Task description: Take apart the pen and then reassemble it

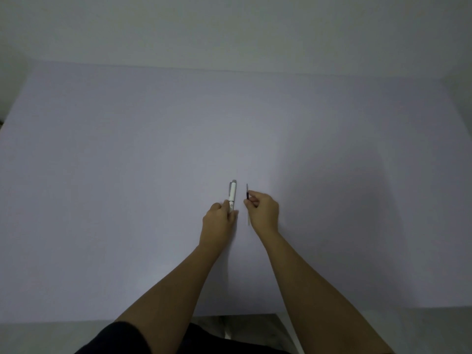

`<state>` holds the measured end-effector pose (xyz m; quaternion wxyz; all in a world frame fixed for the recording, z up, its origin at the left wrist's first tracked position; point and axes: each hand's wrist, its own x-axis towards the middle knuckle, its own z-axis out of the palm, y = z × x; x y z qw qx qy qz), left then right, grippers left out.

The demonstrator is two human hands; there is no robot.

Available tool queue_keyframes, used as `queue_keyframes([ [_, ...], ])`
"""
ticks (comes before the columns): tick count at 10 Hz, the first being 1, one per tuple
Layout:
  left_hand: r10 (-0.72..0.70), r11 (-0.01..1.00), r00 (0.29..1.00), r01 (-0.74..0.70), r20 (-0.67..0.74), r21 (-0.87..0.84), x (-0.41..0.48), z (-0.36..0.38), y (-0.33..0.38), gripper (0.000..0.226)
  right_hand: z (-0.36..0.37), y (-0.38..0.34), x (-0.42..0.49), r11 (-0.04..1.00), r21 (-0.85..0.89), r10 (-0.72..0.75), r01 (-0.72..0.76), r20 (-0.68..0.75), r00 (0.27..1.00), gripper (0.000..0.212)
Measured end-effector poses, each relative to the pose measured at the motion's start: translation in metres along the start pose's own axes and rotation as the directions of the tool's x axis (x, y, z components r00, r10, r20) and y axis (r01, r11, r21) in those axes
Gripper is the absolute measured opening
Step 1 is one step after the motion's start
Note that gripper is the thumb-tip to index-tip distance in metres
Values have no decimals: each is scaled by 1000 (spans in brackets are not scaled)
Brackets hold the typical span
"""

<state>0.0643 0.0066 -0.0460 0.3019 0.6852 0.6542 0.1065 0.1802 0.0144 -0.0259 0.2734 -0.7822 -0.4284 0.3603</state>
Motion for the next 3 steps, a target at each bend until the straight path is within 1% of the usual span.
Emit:
queue_keyframes([
  [2,1,1000,1000,-1,-1,-13,-4,-1,0,29,1,1,-6,1000,20,-1,0,35,999,32],
  [3,-12,999,999,10,-47,-50,0,-6,2,29,-4,-2,-4,999,30,11,-12,21,1000,33],
])
